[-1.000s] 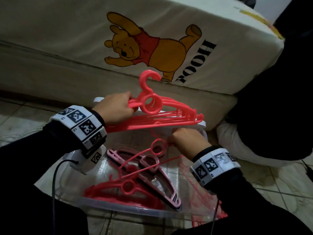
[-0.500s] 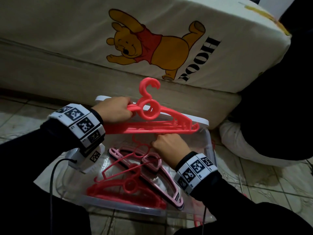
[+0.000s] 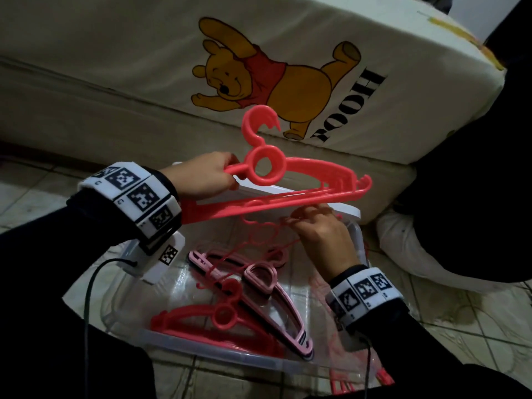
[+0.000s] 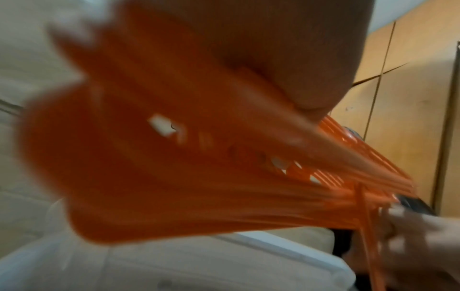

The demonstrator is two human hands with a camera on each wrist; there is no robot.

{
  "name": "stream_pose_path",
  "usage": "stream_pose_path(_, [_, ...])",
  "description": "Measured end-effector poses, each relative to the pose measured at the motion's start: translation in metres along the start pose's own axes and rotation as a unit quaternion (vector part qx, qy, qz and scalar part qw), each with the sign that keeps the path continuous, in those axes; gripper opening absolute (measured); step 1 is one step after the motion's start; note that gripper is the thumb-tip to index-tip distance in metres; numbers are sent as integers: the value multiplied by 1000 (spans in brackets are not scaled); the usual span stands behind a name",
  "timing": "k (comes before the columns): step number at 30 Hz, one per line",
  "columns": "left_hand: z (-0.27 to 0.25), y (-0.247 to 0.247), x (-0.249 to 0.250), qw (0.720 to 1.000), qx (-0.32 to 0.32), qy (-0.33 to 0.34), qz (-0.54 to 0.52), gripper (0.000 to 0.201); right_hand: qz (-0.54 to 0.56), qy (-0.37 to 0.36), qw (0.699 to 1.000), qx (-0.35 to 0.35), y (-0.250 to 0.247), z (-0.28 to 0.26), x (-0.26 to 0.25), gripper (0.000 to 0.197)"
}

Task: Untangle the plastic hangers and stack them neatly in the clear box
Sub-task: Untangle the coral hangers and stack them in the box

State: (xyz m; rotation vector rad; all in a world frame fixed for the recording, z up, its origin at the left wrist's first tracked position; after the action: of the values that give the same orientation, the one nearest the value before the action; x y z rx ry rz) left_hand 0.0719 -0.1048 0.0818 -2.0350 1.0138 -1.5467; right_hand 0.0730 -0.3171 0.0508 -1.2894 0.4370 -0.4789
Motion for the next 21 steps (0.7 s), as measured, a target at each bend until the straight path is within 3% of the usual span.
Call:
stream_pose_path(3, [-3, 1, 4, 999, 7, 9, 46, 12, 40, 1, 997, 71, -9, -1, 3, 16])
stream_pose_path(5, [-7, -2, 7, 996, 34, 13, 77, 13, 5, -15, 995, 96, -16, -3, 0, 15])
stream_pose_path(10, [-11, -6, 6, 992, 56, -20, 113, 10, -90, -90, 991, 31, -14, -3, -13, 17])
stream_pose_path(15, [-10, 0, 3, 989, 30, -51, 136, 9, -98, -75, 992, -12, -7, -3, -12, 17])
stream_pose_path(21, [-11, -10, 4, 988, 62, -40, 138, 10, -160, -63, 981, -84, 0, -7, -2, 6])
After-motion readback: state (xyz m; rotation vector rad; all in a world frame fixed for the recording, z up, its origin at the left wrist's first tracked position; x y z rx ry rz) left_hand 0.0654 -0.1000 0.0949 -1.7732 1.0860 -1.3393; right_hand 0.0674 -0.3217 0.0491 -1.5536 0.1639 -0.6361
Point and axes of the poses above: each hand's wrist, its own z-axis towards the middle knuckle, its own y-axis out of the palm, x = y × z, the point moved 5 cm from there along z, towards the middle knuckle, and after that the axes turned 14 degrees about -x, right-handed, at the moved point
